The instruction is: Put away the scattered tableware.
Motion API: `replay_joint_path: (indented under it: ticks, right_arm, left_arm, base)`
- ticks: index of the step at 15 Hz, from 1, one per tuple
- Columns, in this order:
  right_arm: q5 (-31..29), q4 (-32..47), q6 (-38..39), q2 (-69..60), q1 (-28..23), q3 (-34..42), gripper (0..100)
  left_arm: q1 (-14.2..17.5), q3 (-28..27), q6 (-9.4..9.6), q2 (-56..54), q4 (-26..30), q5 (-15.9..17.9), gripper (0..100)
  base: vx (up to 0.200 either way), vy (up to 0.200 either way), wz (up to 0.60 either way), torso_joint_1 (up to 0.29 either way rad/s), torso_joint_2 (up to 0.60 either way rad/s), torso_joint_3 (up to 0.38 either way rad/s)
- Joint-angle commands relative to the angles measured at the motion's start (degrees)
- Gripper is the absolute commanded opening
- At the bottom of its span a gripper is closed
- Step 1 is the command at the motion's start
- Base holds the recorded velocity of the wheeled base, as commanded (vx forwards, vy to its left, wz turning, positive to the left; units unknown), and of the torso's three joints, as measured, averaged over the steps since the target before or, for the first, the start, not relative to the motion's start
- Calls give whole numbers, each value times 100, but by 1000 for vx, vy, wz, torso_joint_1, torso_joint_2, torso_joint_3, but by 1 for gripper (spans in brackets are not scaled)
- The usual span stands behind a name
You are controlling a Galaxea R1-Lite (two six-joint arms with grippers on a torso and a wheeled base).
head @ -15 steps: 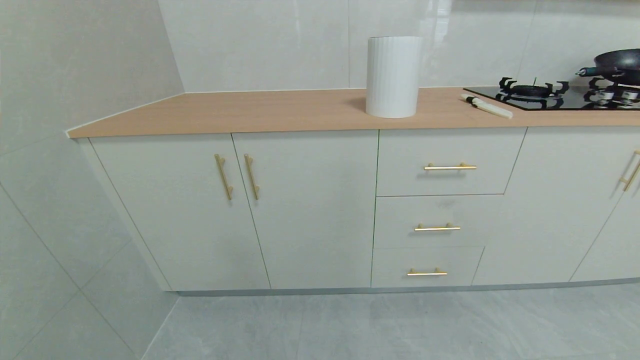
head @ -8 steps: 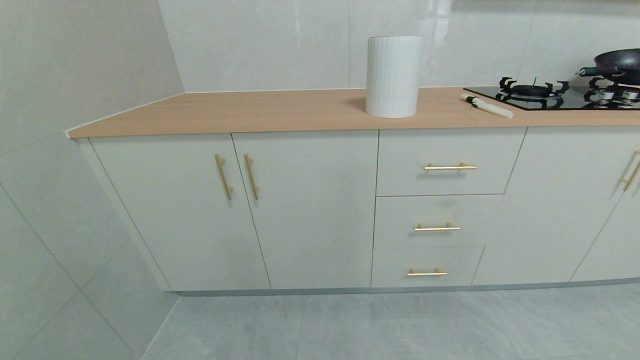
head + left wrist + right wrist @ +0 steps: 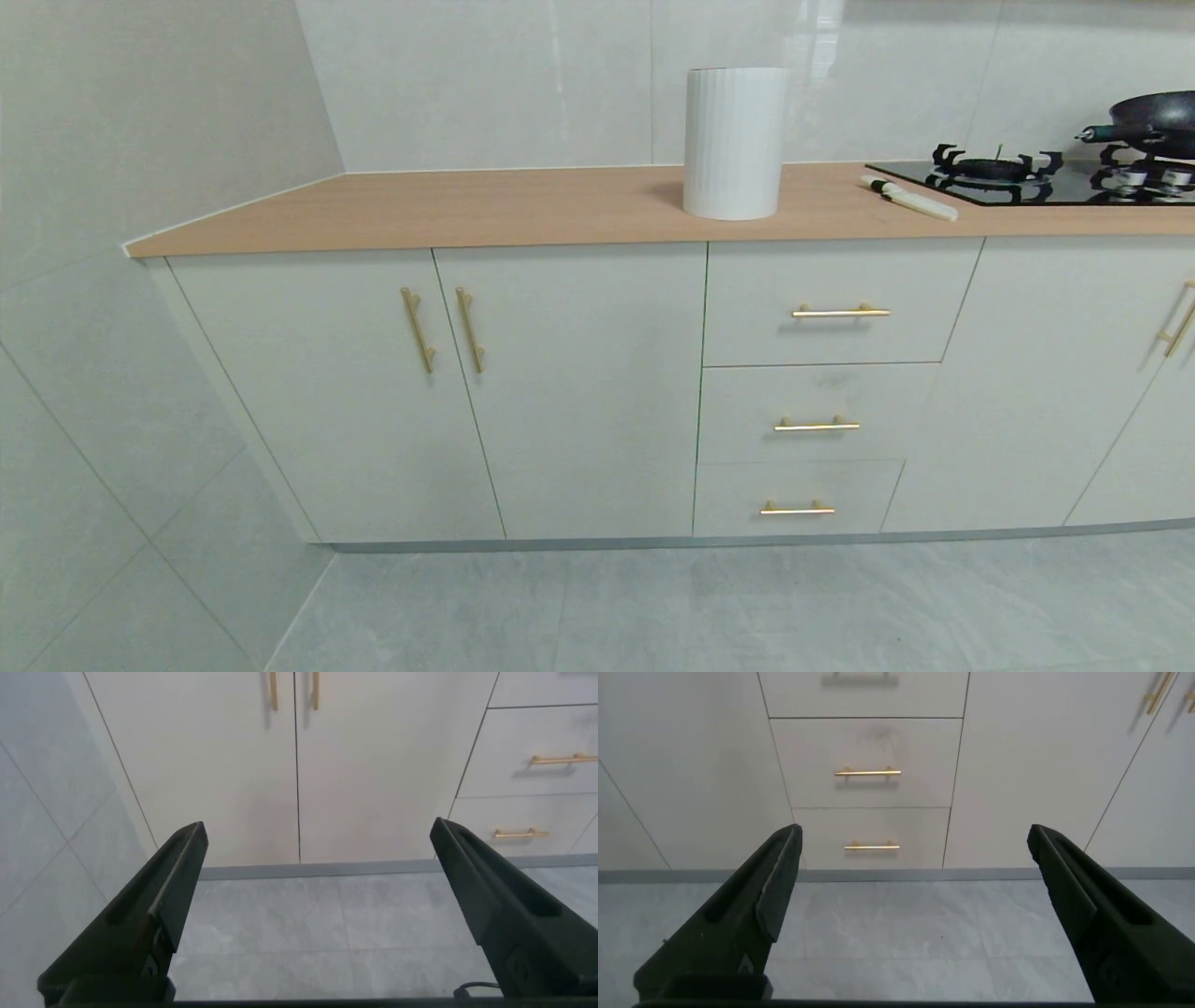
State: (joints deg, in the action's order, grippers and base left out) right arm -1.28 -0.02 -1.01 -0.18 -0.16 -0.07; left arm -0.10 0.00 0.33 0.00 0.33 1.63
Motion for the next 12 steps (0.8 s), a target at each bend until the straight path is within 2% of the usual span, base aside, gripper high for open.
replay_joint_path:
  ticks: [1,2,5,10,12]
  right_arm:
    - [-4,11,13,18,-2,7,100]
    - [-4,11,13,18,-2,7,100]
    - [-4,11,13,18,-2,7,100]
    - [-4,11,31,18,-2,7,100]
    - [-4,11,40,18,-2,7,100]
  left_arm:
    - [1,0,20,0,-7,4,100]
    - [1,0,108,0,2,4,100]
    - [1,0,29,0,2,4,100]
    - [1,0,46,0,2,4,100]
    - [1,0,37,0,2,4,100]
  base:
    - [0,0,0,0,0,0]
    - [0,0,0,0,0,0]
    - [0,0,0,0,0,0]
    - [0,0,0,0,0,0]
    - [200,0,0,2,2,5]
